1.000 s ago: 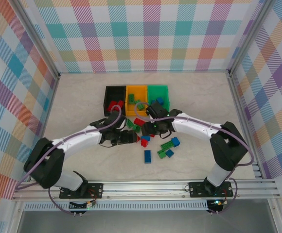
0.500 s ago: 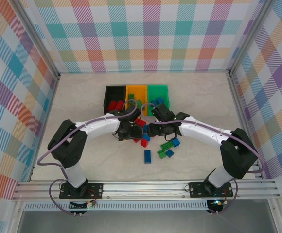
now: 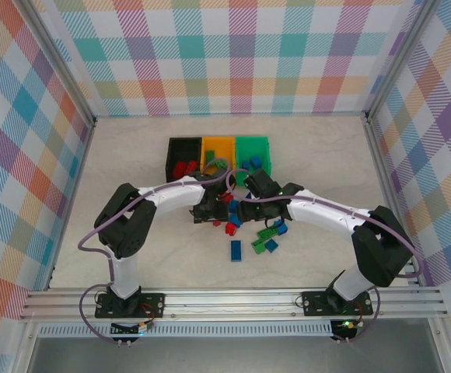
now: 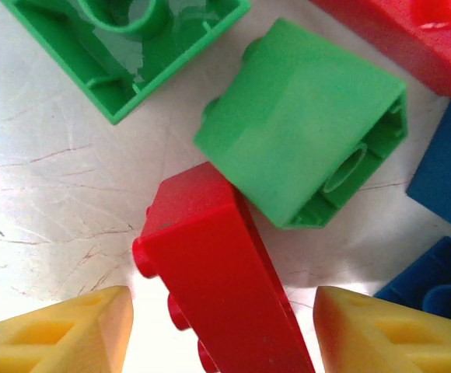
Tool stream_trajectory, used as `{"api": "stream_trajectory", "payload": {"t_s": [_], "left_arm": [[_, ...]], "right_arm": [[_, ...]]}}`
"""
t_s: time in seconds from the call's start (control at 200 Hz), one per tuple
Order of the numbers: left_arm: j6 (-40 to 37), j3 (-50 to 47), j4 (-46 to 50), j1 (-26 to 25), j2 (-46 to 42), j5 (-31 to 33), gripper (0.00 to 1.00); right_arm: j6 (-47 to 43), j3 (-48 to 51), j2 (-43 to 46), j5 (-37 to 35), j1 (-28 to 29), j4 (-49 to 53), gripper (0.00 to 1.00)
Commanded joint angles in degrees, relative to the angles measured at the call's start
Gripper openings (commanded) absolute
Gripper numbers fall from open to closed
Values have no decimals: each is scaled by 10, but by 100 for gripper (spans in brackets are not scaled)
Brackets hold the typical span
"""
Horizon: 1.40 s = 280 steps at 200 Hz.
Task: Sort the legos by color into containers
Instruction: Pick up the lego from the center of the table, then place the lego in the container.
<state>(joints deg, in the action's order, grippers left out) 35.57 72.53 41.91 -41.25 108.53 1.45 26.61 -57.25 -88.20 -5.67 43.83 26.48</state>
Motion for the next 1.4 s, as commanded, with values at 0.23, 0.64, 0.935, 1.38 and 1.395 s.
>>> {"api": "stream_trajectory", "payload": {"t_s": [0.23,0.64,0.935,1.38,1.395], "left_arm": [[-6,-58,7,-4,-66,40,30],[-55,-12,71,34,-155,119,5],[-139,142,100,145,-82,109,3],[-168,360,121,223,97,64,36],[-169,360,119,223,97,60,41]], "right_arm": [[9,0,8,4,-4,-21,62],[14,5,18,8,-4,-20,62],[22,26,44,11,-3,-15,62],[43,69,79,69,9,-24,63],[44,69,78,71,11,-24,63]]}}
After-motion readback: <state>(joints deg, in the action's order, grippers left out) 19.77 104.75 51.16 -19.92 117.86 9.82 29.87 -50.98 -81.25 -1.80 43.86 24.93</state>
